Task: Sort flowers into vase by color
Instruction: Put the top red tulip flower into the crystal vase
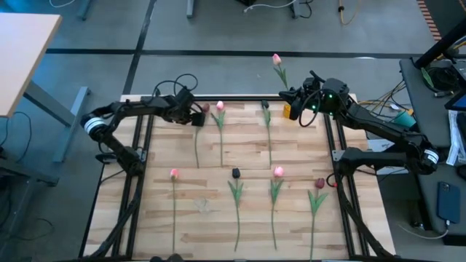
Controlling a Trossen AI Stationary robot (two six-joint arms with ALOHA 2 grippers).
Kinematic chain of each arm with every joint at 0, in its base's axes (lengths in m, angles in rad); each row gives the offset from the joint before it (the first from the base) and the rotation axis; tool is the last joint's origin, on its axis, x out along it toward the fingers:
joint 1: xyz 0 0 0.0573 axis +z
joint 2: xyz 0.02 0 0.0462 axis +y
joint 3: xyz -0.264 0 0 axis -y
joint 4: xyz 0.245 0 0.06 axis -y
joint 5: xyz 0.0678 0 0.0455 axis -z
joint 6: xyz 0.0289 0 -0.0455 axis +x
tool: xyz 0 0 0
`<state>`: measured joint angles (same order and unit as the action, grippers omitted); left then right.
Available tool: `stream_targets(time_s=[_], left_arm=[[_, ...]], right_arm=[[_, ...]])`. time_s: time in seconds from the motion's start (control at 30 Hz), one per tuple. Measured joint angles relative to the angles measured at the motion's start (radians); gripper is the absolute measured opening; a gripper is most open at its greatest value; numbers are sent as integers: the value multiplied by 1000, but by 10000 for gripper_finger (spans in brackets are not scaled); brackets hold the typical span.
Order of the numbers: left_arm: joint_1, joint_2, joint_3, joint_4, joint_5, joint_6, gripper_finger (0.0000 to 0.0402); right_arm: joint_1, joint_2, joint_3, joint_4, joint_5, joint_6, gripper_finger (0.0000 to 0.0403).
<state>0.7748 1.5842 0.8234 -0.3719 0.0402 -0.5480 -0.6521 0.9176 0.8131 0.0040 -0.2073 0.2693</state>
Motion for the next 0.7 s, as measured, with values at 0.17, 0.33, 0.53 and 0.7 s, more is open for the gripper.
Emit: stream_targets(time_s=[0.17,0.33,0.53,0.7], left_arm=[[-30,18,0,39,0,0,197],[-67,45,0,94,39,41,197],[-73,104,2,108,24,35,194],[-73,128,3,111,16,42,164]], right_arm=[[0,0,0,0,1,-1,13],[0,0,0,0,1,-1,13],[0,0,0,0,1,0,13],[0,0,-1,0,1,1,13]])
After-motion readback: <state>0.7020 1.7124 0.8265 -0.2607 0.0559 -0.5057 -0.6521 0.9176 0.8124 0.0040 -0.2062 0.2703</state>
